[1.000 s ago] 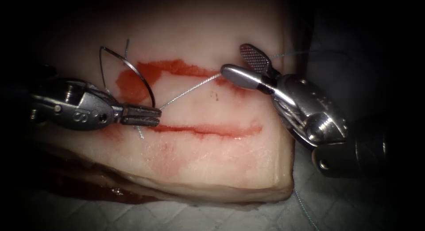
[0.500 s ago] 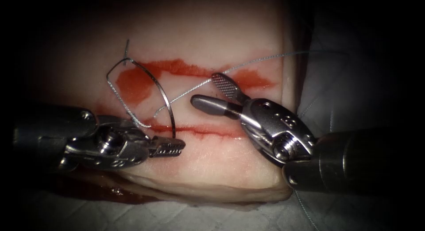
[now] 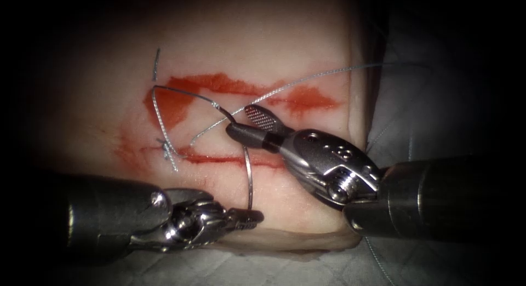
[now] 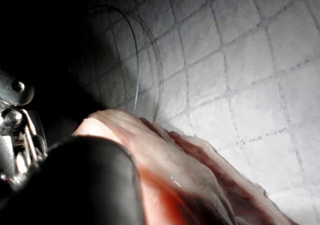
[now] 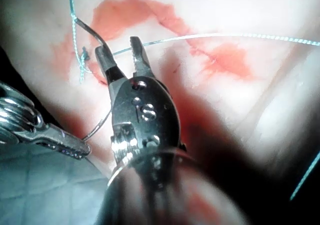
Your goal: Wound Closure
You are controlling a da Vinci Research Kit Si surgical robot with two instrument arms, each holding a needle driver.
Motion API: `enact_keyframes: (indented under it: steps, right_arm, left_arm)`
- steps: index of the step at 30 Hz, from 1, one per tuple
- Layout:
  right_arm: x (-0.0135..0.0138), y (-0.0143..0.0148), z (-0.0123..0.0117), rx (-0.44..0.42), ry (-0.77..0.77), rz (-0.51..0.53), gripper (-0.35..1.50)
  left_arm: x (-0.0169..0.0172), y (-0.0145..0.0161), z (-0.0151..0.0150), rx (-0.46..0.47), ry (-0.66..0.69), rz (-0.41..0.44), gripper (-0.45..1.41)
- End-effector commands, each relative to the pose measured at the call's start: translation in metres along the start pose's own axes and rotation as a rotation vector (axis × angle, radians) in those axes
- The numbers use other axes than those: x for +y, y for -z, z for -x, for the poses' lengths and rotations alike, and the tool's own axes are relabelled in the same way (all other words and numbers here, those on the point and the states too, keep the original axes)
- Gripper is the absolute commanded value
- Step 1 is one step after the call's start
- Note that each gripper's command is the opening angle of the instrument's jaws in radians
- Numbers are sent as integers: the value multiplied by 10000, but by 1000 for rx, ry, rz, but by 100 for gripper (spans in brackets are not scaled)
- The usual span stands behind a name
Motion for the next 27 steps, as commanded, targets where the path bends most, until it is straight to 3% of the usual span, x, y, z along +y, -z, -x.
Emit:
enact_keyframes:
  steps: [1,12,18,19,22,23,25,27]
  right_arm:
    - [-1,-4,-3,13,13,22,21]
    - [1,0,-6,111,60,115,6]
    - [4,-2,-6,123,95,168,-4]
    - [4,-2,-5,123,129,190,-18]
    - [3,-5,0,125,145,204,-35]
    - [1,-6,4,127,155,205,-35]
    - [-2,-7,6,126,170,206,-35]
    - [-3,-8,7,126,170,206,-35]
  left_arm:
    - [2,-7,1,1,-19,-14,-45]
    - [-2,-15,8,-9,-108,-64,-42]
    - [-3,-15,9,-18,-121,-76,-35]
    - [-4,-16,10,-23,-123,-79,-28]
    - [-5,-16,10,-35,-124,-80,14]
    - [-1,-15,11,-40,-69,-75,63]
    - [11,-7,14,-88,96,12,106]
    - [19,5,17,-147,217,83,118]
